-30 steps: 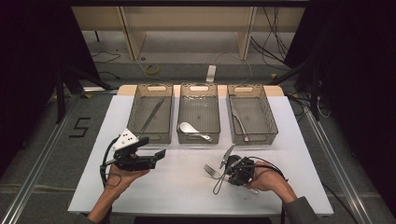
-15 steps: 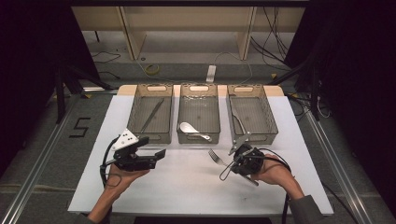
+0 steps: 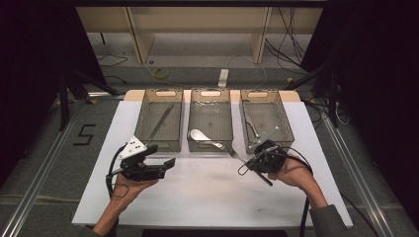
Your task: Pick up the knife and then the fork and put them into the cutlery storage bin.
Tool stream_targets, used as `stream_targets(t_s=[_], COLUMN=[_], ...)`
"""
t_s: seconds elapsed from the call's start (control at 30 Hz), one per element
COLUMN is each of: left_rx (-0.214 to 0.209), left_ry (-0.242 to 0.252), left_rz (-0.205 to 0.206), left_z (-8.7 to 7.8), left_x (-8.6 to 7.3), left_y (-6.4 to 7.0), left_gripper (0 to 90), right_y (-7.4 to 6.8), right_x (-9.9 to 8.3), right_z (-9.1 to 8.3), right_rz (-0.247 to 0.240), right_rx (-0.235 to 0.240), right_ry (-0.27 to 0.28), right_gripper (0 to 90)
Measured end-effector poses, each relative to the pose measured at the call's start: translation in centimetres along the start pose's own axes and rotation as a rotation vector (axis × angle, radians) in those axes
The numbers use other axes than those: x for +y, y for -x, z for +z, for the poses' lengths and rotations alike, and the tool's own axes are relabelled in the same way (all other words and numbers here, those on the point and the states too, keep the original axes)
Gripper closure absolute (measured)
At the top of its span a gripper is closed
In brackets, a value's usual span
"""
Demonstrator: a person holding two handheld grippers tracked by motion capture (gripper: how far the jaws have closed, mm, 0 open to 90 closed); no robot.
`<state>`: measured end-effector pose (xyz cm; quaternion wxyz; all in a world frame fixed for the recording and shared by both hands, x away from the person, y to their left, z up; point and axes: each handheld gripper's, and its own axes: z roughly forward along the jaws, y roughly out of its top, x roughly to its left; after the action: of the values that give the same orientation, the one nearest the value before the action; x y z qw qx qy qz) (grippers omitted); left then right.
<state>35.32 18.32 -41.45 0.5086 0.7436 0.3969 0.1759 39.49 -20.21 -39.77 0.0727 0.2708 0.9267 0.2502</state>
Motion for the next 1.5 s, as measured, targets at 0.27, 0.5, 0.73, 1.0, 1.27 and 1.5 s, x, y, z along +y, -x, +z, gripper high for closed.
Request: stream_targets(t_s=[0.27, 0.5, 0.73, 1.0, 1.27, 1.5], left_rx=[0.000, 0.000, 0.001, -0.007, -0.005, -0.005], left_ry=[-0.002, 0.000, -0.002, 0.001, 0.000, 0.002], left_rz=[-0.001, -0.002, -0.001, -0.010, -0.009, -0.009], left_z=[0.1, 0.0, 0.0, 0.0, 0.0, 0.0], left_x=[0.0, 0.0, 0.0, 0.0, 0.0, 0.0], left_y=[0.0, 0.0, 0.0, 0.0, -0.1, -0.1], left_gripper=[16.9, 16.9, 16.9, 16.8, 16.8, 16.8], right_y=[0.8, 1.4, 1.9, 2.6, 4.0, 5.6], right_x=[0.3, 0.5, 0.7, 1.1, 1.3, 1.9], right_z=[-1.1, -1.3, -1.8, -2.5, -3.1, -3.8], right_rz=[0.036, 0.070, 0.087, 0.101, 0.130, 0.162], right_rx=[-0.065, -0.081, -0.102, -0.134, -0.161, -0.183], right_ry=[0.110, 0.156, 0.190, 0.217, 0.237, 0.253], right_gripper=[85.0, 85.0, 85.0, 85.0, 85.0, 85.0])
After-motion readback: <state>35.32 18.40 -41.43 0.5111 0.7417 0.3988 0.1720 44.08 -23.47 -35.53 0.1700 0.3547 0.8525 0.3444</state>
